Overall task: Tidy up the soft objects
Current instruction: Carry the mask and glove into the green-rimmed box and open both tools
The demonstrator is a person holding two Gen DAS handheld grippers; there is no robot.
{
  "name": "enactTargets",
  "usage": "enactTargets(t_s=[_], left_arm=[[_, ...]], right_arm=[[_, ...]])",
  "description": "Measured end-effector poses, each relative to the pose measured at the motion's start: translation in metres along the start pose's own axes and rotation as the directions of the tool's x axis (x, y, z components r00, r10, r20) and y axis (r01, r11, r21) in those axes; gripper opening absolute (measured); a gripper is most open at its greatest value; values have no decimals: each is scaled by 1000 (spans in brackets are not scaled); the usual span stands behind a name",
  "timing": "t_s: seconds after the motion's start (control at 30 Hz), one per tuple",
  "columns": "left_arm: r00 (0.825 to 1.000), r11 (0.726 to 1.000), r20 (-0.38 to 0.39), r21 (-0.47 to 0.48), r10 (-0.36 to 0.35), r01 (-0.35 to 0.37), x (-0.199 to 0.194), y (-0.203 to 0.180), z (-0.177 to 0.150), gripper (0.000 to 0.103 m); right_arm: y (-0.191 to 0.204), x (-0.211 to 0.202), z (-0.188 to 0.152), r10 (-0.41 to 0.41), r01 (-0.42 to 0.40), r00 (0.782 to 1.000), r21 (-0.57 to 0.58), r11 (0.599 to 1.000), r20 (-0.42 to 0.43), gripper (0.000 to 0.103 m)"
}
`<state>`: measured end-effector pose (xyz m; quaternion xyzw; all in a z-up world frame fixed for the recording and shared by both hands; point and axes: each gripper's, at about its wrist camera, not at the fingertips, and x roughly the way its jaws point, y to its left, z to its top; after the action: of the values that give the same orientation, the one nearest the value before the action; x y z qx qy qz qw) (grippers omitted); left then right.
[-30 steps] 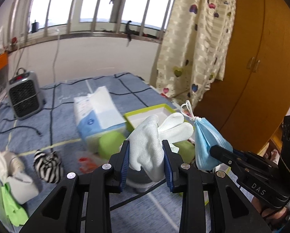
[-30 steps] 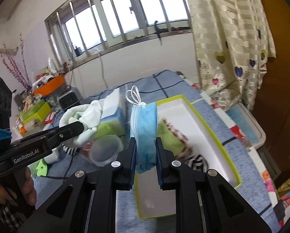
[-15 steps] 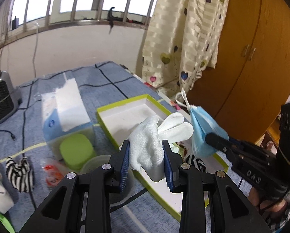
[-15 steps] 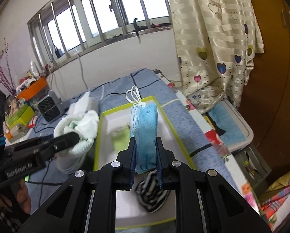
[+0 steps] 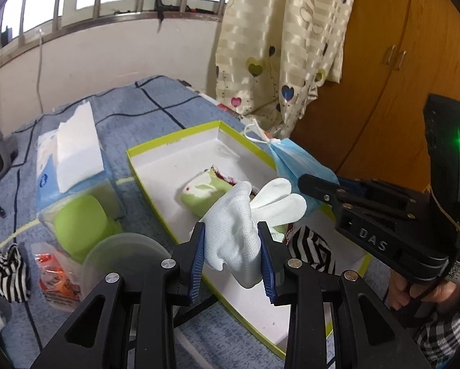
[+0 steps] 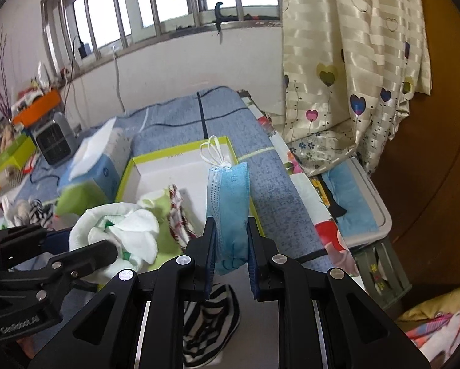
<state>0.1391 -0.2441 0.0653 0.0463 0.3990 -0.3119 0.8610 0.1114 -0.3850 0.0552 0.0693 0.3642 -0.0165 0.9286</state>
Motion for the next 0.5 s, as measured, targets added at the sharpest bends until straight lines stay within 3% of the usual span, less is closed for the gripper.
enactTargets(t_s=[0.5], left_arm=[[999,1000,-22,3,24,-24,6,-1,-3,37]], right_arm=[[-2,18,-4,-2,0,999,-46,999,-49,24]])
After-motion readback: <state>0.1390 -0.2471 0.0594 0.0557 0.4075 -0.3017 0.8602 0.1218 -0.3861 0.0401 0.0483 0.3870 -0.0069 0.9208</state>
